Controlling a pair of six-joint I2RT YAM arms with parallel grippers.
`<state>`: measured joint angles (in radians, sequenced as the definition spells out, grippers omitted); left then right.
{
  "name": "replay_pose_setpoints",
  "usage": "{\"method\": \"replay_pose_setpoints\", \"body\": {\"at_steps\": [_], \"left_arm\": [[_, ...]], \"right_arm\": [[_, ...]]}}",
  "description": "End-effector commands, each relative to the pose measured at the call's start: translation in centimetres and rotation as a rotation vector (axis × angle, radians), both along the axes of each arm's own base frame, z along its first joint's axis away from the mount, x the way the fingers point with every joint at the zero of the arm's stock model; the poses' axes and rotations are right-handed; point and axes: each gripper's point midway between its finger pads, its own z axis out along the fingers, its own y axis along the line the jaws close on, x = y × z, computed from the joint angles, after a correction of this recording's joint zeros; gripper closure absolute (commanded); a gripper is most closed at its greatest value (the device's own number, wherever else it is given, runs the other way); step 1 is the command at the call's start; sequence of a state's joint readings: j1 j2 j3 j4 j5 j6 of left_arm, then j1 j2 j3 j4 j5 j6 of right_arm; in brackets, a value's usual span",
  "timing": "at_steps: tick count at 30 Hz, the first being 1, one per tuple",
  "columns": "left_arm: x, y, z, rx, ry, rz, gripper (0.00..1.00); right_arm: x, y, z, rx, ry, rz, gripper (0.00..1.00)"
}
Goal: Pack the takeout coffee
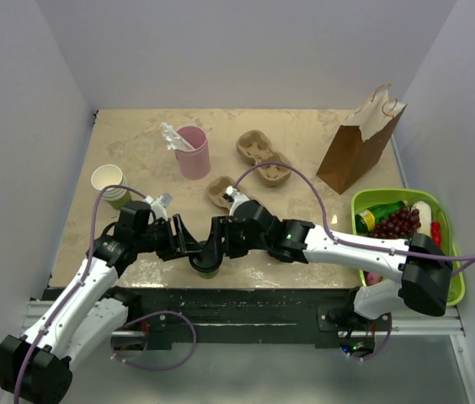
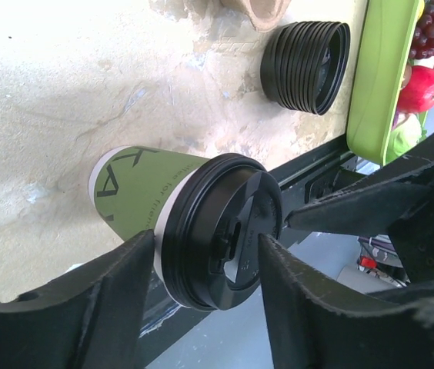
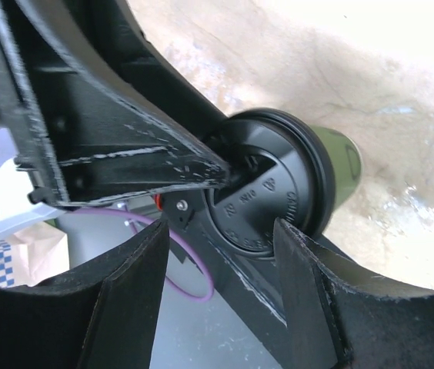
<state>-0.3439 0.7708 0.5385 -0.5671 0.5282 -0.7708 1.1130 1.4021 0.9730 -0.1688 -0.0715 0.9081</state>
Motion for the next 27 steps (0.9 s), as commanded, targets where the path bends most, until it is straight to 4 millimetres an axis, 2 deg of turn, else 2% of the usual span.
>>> {"method": "replay_pose_setpoints", "body": {"at_steps": [1,8,11,16,18,24,27], "left_arm": [[-0.2,-0.2,0.1,-0.008,-0.003,-0.018,0.42],[-0.5,0.5,-0.5,0.044,0.006,-0.019,0.51],[-0.8,1.2,-1.0,0.096,0.014,-0.022,0.50],[-1.0,1.6,-1.0,0.121,0.007,-0.024,0.41],[-1.0,1.5,-0.9,0.107,0.006,-0.021,0.41],[-1.2,0.5,-0.6,0.043,0.005,-0.043,0.41],[-1.3,0.3,-1.2,0.029,0.018,-0.048,0.42]], "right_arm": [[-0.1,1.1,1.4,0.066,-0.034,0.029,0.40],[0.2,-0.2,-1.0,-0.031,-0.023,-0.005,0.40],[0.7,-1.1,-0.3,-0.055,-0.061,-0.024,0.40],[1.3,-1.9,1.8,-0.038,-0.125,-0.044,0.38],[1.2,-2.2,1.7,-0.052,-0.124,-0.048,0.37],[1.0,-3.0,-0.4,-0.127,-0.090,-0.055,0.36],[0.9,-1.8,-1.3,-0.118,-0.064,-0.035,0.37]]}}
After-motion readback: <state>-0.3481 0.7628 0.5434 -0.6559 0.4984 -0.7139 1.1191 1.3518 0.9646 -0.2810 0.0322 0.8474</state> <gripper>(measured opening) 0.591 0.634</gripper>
